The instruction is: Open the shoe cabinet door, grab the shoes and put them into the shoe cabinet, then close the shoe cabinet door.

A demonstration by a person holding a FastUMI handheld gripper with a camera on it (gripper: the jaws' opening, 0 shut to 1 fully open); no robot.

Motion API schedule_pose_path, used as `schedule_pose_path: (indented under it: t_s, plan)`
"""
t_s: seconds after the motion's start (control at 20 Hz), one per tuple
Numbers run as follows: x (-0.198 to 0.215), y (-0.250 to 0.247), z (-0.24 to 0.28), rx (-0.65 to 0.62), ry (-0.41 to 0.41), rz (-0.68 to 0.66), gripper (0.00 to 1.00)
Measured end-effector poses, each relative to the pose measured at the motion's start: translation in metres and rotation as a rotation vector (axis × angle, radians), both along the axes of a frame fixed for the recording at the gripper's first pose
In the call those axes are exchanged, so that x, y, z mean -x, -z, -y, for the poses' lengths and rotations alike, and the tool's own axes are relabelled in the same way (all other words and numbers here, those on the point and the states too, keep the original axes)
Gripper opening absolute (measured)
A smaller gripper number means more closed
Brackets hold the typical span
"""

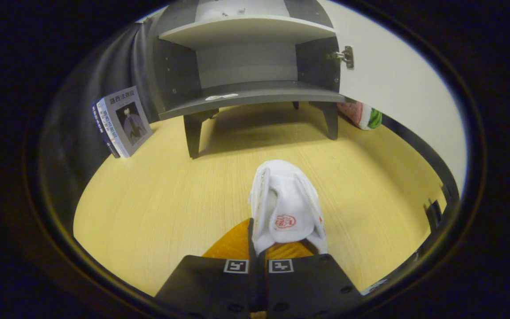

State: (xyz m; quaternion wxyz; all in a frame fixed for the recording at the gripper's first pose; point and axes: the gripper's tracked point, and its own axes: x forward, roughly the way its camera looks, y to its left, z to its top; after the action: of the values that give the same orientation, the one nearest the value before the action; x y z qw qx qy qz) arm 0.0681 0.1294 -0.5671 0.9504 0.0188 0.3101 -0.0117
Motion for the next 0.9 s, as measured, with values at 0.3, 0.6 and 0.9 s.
schedule_pose_path:
  t_s: [0.3, 0.6, 0.9]
  plan:
    - [0.001, -0.064, 0.012, 0.01, 0.014, 0.05, 0.02]
    - [-0.011, -0.186, 0.021, 0.069, 0.042, 0.159, 0.02]
    - [-0.035, -0.315, 0.031, 0.105, 0.055, 0.311, 0.02]
